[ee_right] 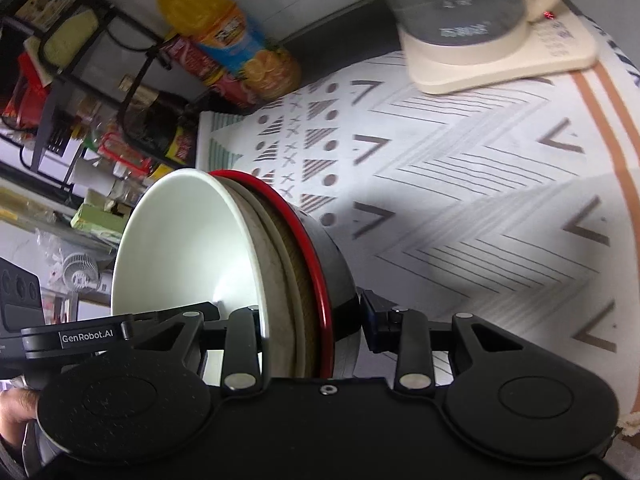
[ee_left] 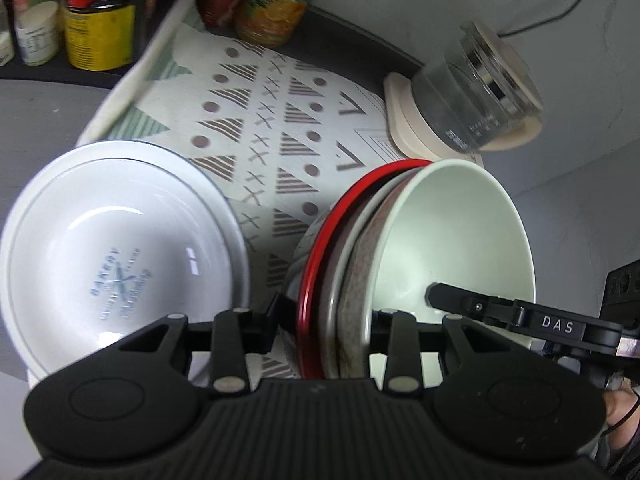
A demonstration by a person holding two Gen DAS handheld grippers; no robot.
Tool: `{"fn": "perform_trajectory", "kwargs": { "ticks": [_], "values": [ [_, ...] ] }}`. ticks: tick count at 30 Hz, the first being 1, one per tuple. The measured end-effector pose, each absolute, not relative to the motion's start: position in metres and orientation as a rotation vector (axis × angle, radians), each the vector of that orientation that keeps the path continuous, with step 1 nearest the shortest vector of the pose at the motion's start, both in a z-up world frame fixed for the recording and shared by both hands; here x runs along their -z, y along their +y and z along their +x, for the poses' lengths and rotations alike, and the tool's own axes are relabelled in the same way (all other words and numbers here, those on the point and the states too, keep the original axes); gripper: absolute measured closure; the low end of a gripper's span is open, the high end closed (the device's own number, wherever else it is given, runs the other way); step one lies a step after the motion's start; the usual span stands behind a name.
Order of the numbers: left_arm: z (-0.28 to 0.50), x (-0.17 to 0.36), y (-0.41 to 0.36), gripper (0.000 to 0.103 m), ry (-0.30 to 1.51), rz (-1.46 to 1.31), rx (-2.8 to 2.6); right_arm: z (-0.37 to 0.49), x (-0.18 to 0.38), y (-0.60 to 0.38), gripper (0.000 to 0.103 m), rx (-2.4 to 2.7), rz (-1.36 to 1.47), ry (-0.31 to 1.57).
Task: Organize plates and bowls
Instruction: 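Lift the red bowl stack with both grippers onto the plate stack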
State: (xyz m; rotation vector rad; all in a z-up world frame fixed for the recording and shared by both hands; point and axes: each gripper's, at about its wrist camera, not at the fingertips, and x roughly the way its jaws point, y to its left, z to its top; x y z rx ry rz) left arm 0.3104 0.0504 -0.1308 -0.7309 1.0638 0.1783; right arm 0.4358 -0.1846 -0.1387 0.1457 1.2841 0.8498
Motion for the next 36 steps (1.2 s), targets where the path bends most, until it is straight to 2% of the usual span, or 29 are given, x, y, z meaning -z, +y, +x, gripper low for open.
{"fn": "perform_trajectory", "kwargs": {
  "ticks": [25,36],
  "values": [
    [0.248,0.126,0.140,0.068,0.973,-0.807,-0.301,0.404,0.117,-0.069,0.069,-0.965,0.017,1.237],
    [0.226,0.142,0.174,0.068,0.978,-0.846,-0.341,0.391,0.129,-0.030,0.069,-0.974,-0.007,1.277]
  ]
}}
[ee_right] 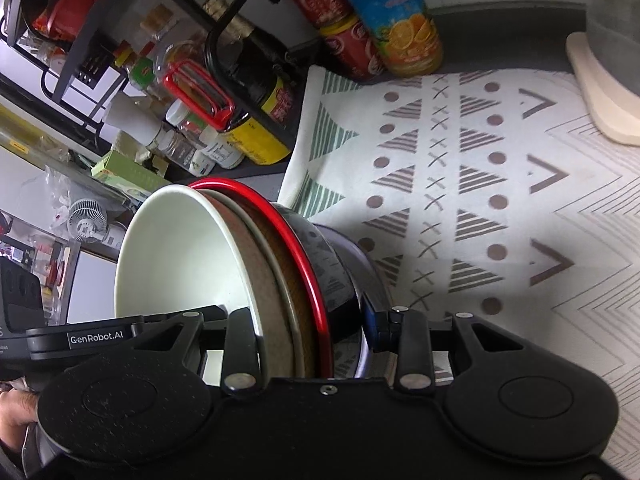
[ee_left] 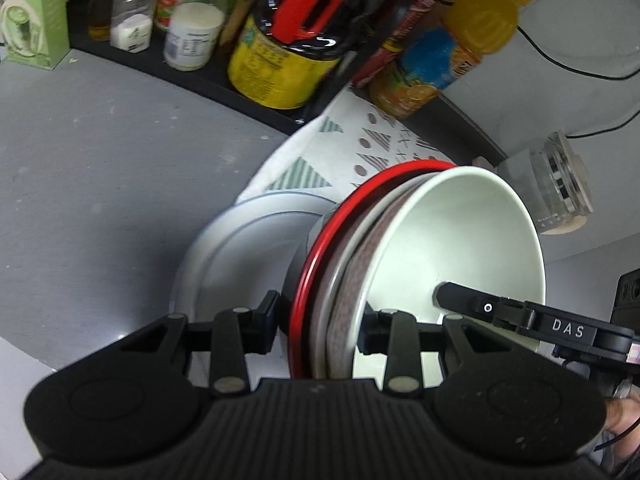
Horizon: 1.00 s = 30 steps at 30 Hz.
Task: Organize plates and bowls
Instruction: 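Lift the red bowl stack with both grippers onto the plate stack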
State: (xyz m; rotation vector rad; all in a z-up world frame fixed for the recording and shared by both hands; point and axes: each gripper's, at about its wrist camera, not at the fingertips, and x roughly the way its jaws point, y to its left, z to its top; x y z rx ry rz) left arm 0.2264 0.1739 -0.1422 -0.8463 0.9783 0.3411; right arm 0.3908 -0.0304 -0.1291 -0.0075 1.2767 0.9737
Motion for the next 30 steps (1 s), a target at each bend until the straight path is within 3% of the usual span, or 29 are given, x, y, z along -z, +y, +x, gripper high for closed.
{"fn": "perform_trajectory", "kwargs": {
  "ticks": [30],
  "values": [
    [0.220,0.182,0.208,0.068,1.002,-0.954,-0.371,0.373,0.174,-0.011,0.069,-0.888,-0.022,1.392]
  ]
}}
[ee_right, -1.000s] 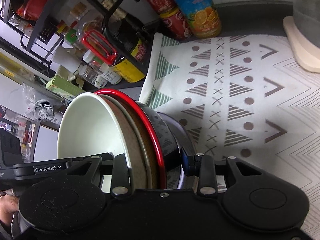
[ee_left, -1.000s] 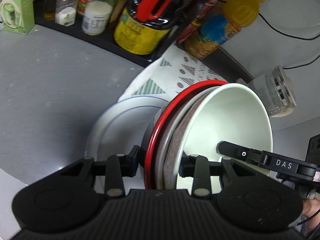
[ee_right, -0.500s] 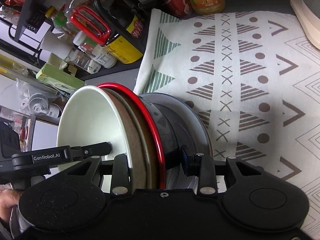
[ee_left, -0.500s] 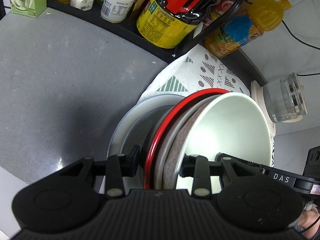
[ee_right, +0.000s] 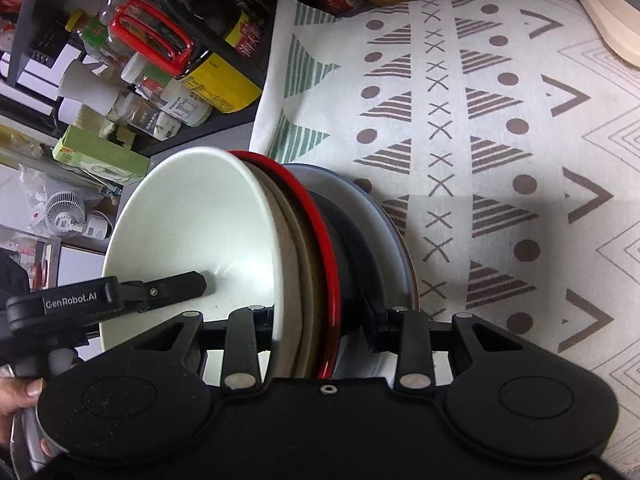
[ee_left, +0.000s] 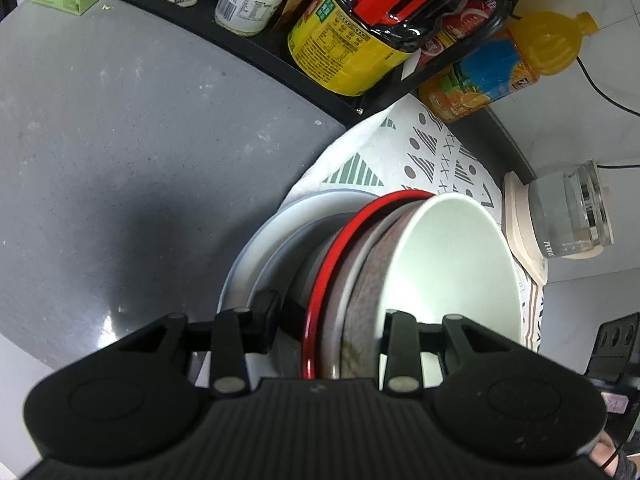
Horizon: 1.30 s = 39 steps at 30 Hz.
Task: Organize plates and bowls
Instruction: 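Lift the red bowl stack with both grippers onto the plate stack, then open both grippers and release the bowls on the plates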
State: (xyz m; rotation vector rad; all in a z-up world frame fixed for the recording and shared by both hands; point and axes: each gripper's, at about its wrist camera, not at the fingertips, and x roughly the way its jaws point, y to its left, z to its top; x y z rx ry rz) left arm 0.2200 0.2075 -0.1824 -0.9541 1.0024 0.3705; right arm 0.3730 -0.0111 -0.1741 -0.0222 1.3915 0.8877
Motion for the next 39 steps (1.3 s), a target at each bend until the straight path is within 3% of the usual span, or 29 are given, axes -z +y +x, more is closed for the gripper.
{"fn": "perform_trajectory", "kwargs": {
  "ticks": [7,10,12,17,18,19,20,23,32,36,39],
  "values": [
    [0.221,0.184,0.213,0.068,1.010,-0.981,-0.365,0.377,0.176,-0.012,0.067,-0.887,0.007,1.389],
    [0.220,0.181,0.215,0.063,1.017,-0.984,-0.377,0.377,0.174,-0.013,0.063,-0.892,0.005,1.392],
    [0.220,0.179,0.216,0.059,1.020,-0.979,-0.373,0.376,0.173,-0.013,0.057,-0.903,0.016,1.390],
    [0.220,0.170,0.217,0.037,1.017,-0.947,-0.378,0.370,0.163,-0.011,0.034,-0.917,0.000,1.344],
    [0.219,0.168,0.218,0.035,1.015,-0.939,-0.392,0.368,0.159,-0.011,0.028,-0.898,-0.023,1.323],
    [0.217,0.165,0.219,0.032,1.009,-0.936,-0.398,0.366,0.156,-0.012,0.016,-0.879,-0.046,1.294],
    [0.216,0.163,0.221,0.029,1.001,-0.932,-0.397,0.365,0.153,-0.014,0.013,-0.868,-0.059,1.270],
    [0.214,0.156,0.224,0.020,0.988,-0.915,-0.400,0.366,0.149,-0.021,0.013,-0.859,-0.039,1.263],
    [0.210,0.139,0.232,0.017,0.971,-0.853,-0.357,0.358,0.137,-0.043,0.000,-0.765,0.035,1.205],
    [0.211,0.133,0.233,0.014,0.960,-0.809,-0.328,0.350,0.131,-0.054,0.000,-0.729,0.080,1.175],
    [0.212,0.127,0.232,0.007,0.947,-0.773,-0.294,0.342,0.126,-0.063,0.000,-0.686,0.104,1.142]
  ]
}}
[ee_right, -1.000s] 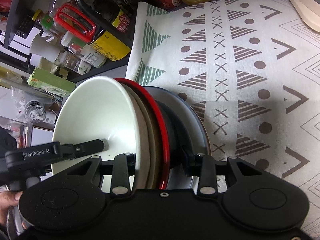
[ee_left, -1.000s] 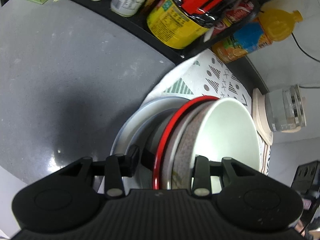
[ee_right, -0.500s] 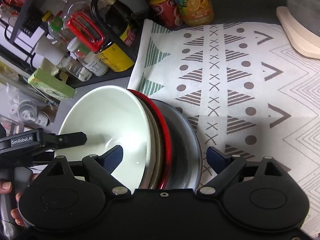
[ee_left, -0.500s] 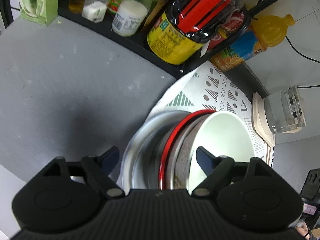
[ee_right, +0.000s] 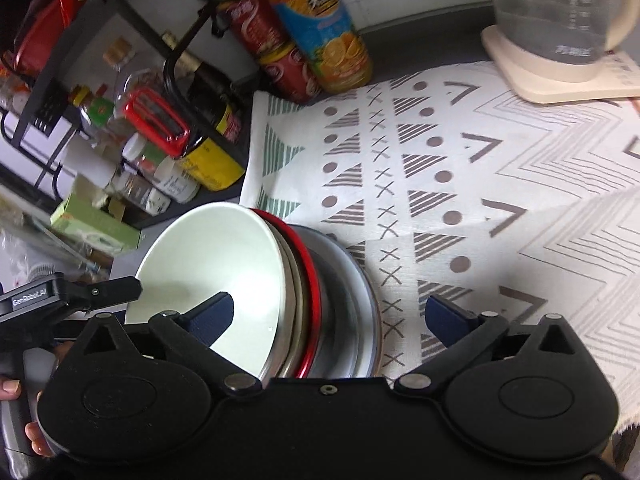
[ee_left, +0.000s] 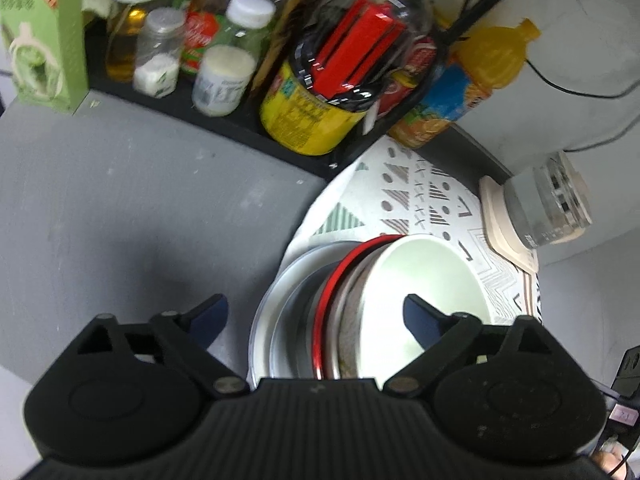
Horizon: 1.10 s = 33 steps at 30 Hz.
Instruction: Organize plates and bowls
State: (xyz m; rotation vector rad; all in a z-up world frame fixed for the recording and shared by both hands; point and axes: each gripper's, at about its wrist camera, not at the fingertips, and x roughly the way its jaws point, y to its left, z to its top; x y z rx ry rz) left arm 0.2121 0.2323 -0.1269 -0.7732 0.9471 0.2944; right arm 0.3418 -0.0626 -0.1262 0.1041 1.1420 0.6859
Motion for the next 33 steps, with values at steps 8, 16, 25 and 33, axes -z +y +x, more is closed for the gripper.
{"fn": "perform_trajectory", "kwargs": {
  "ticks": [8,16,25,33],
  "values": [
    [0.221,0.116,0.220,0.000,0.954,-0.673,-0.221,0.321,0.112,-0.099,0.000,-0.551,0.200,1.065],
    [0.221,0.106,0.201,0.000,0.924,-0.584,-0.202,0.295,0.100,-0.138,0.000,-0.454,0.223,0.983],
    [0.198,0.091,0.167,0.000,0.869,-0.492,-0.176,0.262,0.083,-0.174,0.000,-0.365,0.147,0.871],
    [0.157,0.067,0.133,0.000,0.826,-0.408,-0.239,0.222,0.060,-0.198,0.000,-0.421,0.101,0.797]
  ]
}}
